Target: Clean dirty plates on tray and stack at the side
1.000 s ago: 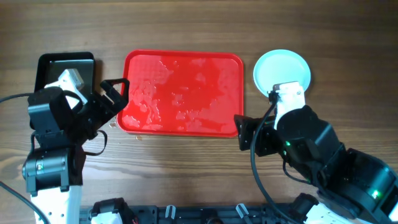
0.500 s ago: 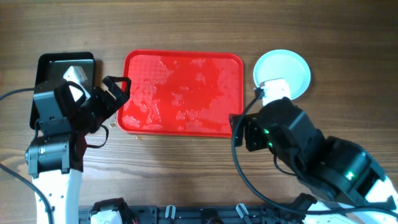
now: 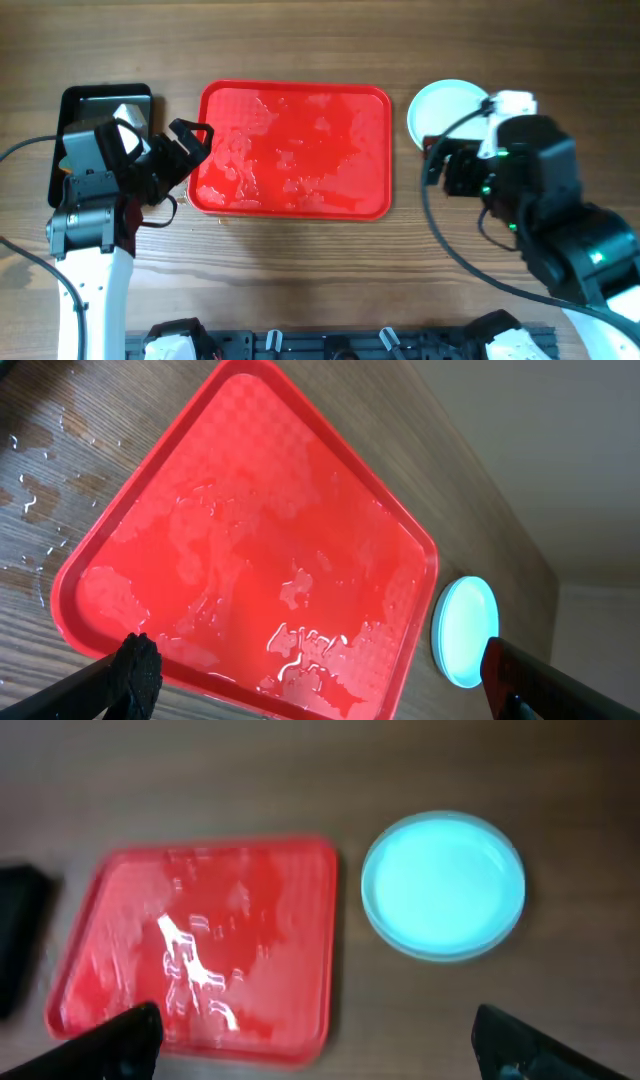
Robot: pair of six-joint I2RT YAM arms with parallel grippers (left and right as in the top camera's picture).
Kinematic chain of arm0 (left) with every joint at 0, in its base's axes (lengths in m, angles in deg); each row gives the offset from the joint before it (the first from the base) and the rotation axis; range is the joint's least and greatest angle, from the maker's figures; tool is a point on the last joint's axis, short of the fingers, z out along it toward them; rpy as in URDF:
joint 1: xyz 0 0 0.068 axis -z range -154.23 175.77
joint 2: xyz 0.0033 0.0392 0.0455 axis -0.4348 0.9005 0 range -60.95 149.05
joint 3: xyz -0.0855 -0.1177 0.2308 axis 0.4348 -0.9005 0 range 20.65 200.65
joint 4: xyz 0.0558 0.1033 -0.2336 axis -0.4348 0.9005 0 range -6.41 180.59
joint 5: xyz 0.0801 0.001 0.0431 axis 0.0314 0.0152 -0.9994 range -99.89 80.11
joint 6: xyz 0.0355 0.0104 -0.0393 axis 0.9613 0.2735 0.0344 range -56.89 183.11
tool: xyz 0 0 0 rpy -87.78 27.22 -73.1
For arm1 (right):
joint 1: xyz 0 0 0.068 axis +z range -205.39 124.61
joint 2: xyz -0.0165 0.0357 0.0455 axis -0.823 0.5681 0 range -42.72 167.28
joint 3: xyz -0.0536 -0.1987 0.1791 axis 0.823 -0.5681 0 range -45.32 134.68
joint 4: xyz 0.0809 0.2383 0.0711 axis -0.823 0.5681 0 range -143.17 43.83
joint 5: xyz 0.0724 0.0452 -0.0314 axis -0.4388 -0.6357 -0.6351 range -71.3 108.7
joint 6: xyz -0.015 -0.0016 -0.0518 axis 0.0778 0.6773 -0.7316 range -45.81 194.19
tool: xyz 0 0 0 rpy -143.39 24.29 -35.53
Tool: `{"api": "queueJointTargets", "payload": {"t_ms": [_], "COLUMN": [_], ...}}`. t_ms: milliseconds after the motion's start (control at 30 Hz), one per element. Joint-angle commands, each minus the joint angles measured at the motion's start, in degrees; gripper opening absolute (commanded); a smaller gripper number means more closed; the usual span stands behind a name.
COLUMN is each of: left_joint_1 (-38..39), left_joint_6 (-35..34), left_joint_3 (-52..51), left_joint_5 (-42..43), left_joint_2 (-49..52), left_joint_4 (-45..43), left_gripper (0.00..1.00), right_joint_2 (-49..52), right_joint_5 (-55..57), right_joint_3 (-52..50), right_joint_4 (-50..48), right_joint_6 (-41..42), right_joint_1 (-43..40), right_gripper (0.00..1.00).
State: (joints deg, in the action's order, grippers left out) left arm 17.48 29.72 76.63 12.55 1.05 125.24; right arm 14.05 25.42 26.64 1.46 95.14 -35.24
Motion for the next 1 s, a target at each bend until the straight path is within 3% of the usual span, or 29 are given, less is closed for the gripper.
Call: {"api": "queueJointTargets", "payload": {"t_ms": [0,233,433,633,967], "left_joint_1": [0.31,0.31,0.31,0.31,0.31], "left_joint_6": [-0.31,-0.31,-0.31,-0.31,-0.31], "left_joint_3": [0.02,0.02,0.02,0.02,0.02], "left_joint_5": [0.90,0.90,0.90,0.90,0.90], "left_joint_2": [0.39,0.37,0.37,0.37,0.37], "left_joint_4": [0.02,0.02,0.02,0.02,0.02], "left_gripper": [1.00,1.00,1.00,1.00,1.00], "right_joint_2": [-7.15,-24.76,-36.68,-44.09,-56.63], "right_joint_5": [-12.50,-21.49,-25.18,-25.20,-24.52], "right_joint_3": [-9.14,-33.20,-48.11,-56.63,-64.48], "right_joint_4": [-7.28,-22.25,-35.17,-44.46,-49.51], "right_joint_6": [-7.48,-7.23,-5.49,-5.29,-5.99], "right_joint_1": [-8.41,-18.23,-19.63,-19.63,-19.80], "right_gripper": [1.00,1.00,1.00,1.00,1.00]}}
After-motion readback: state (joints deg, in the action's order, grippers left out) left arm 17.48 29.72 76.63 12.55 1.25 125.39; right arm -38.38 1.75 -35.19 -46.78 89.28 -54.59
